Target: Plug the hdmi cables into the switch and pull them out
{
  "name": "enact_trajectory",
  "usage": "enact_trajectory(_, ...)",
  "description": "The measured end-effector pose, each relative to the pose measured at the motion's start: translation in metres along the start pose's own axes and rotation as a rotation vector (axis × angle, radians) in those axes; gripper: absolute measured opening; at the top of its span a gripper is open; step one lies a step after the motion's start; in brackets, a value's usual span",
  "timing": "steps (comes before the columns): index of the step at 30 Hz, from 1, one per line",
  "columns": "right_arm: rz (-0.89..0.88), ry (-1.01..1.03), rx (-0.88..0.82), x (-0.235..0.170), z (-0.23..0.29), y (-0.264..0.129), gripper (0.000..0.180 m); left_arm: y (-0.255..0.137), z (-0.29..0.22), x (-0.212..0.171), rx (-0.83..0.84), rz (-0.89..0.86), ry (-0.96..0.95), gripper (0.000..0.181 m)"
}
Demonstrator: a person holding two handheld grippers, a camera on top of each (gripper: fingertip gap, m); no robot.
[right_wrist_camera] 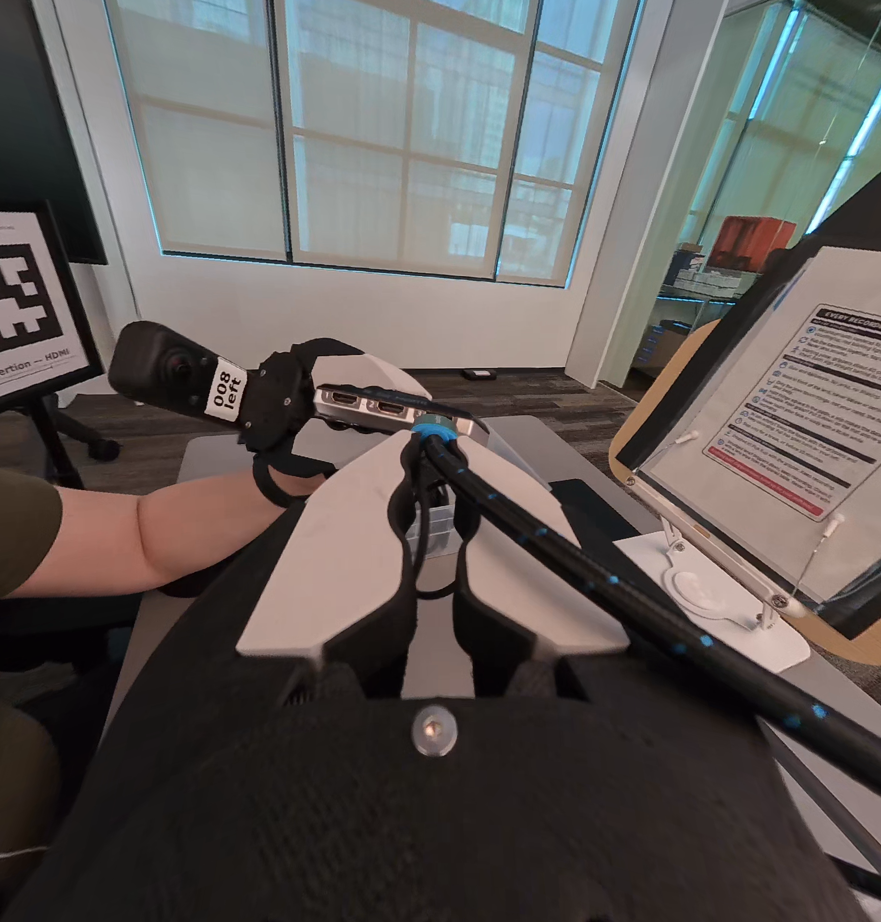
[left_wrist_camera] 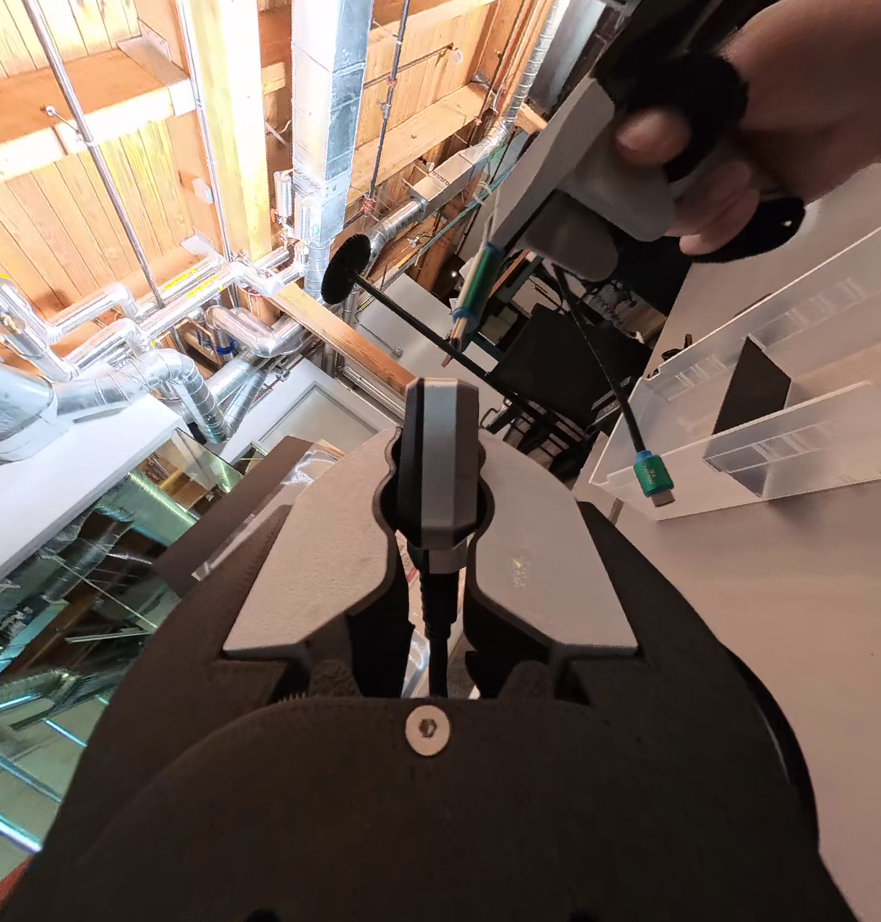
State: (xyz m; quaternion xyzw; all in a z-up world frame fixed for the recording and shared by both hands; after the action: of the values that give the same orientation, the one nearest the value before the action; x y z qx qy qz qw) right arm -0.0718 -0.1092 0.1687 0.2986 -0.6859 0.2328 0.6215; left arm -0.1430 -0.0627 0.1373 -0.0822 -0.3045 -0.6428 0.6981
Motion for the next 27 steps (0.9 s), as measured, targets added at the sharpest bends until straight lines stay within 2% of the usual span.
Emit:
enact_trajectory(6, -0.018, -0.02, 0.041, 0.004, 0.002, -0.007, 0.01, 0.0, -0.005, 0.005, -0.024, -0.009, 0.015, 0.022)
enact_trajectory(9, -0.017, -0.029, 0.062, 0.005, 0.004, -0.01, 0.01, 0.0, -0.01, 0.006, -0.093, -0.007, -0.037, 0.021)
enact_trajectory(11, -0.017, -0.074, 0.135, 0.007, 0.017, -0.012, 0.01, -0.001, -0.021, 0.01, -0.249, -0.02, -0.164, 0.021)
enact_trajectory(13, 0.005, -0.159, 0.212, 0.007, 0.034, -0.015, 0.01, -0.007, -0.038, 0.017, -0.492, -0.036, -0.353, 0.022)
enact_trajectory(15, 0.051, -0.272, 0.267, 0.002, 0.05, -0.018, 0.011, -0.016, -0.053, 0.022, -0.724, -0.028, -0.537, 0.021)
enact_trajectory(19, 0.101, -0.525, 0.366, -0.012, 0.074, -0.024, 0.011, -0.029, -0.073, 0.032, -1.066, -0.078, -0.846, 0.023)
enact_trajectory(21, 0.063, -0.592, 0.418, -0.014, 0.081, -0.027, 0.011, -0.033, -0.085, 0.032, -1.216, -0.067, -0.967, 0.022)
enact_trajectory(27, 0.012, -0.76, 0.536, -0.03, 0.084, -0.039, 0.011, -0.039, -0.129, 0.033, -1.523, 0.028, -1.148, 0.022)
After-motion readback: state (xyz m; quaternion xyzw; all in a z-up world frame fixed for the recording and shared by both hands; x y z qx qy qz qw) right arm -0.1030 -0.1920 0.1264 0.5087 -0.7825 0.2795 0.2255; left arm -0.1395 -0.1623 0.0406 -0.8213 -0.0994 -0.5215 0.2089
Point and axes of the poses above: each gripper's, where its closed fingertips meet, y out along the fingers, x out of its top, z = x × y across the jaws, the point moved 2 cm from there along -y, back along the fingers, and after that the axes turned 1 degree about -z, right-handed, at the moved point
